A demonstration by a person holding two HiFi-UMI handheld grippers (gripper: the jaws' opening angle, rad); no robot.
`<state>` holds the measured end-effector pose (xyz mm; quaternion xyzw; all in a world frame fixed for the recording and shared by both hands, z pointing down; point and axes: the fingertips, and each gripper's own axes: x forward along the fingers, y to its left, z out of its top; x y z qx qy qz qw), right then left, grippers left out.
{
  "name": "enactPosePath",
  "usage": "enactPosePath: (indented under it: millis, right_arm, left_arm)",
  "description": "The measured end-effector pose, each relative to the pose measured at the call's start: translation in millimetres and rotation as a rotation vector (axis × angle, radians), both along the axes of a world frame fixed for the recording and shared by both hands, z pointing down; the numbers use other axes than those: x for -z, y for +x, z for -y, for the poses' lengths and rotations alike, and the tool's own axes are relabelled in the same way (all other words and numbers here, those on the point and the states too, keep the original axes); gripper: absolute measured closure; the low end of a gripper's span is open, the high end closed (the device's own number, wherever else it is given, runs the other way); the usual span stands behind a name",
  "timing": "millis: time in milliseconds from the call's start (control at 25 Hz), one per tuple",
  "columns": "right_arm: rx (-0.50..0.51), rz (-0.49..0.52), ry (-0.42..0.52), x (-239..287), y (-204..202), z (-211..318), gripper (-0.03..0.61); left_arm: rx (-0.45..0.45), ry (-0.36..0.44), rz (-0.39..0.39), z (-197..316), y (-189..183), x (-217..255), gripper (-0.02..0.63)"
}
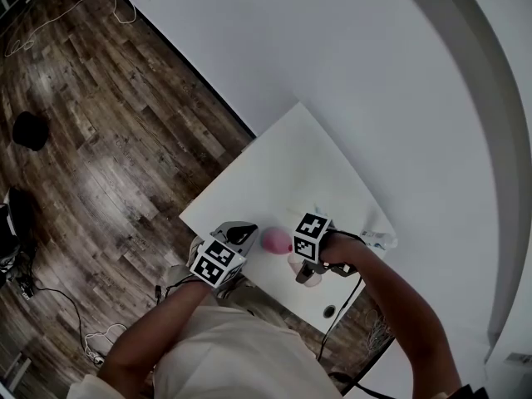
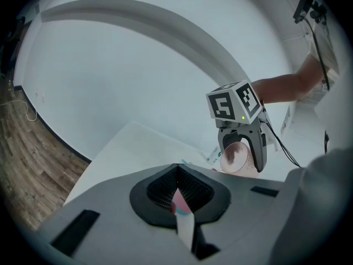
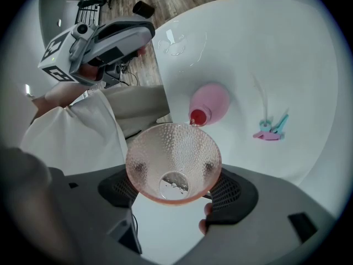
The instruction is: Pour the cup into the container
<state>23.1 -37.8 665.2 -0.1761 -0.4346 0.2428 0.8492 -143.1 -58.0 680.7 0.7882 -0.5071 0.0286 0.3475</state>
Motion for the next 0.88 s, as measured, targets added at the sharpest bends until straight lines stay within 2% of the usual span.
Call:
enactPosePath:
  millis: [880]
  right_arm:
    - [0.055,-0.072,-0.03,9,0,1,0.214]
  left_arm:
    - [0.023,0.004,-0.005,-7,-1,5,0.603]
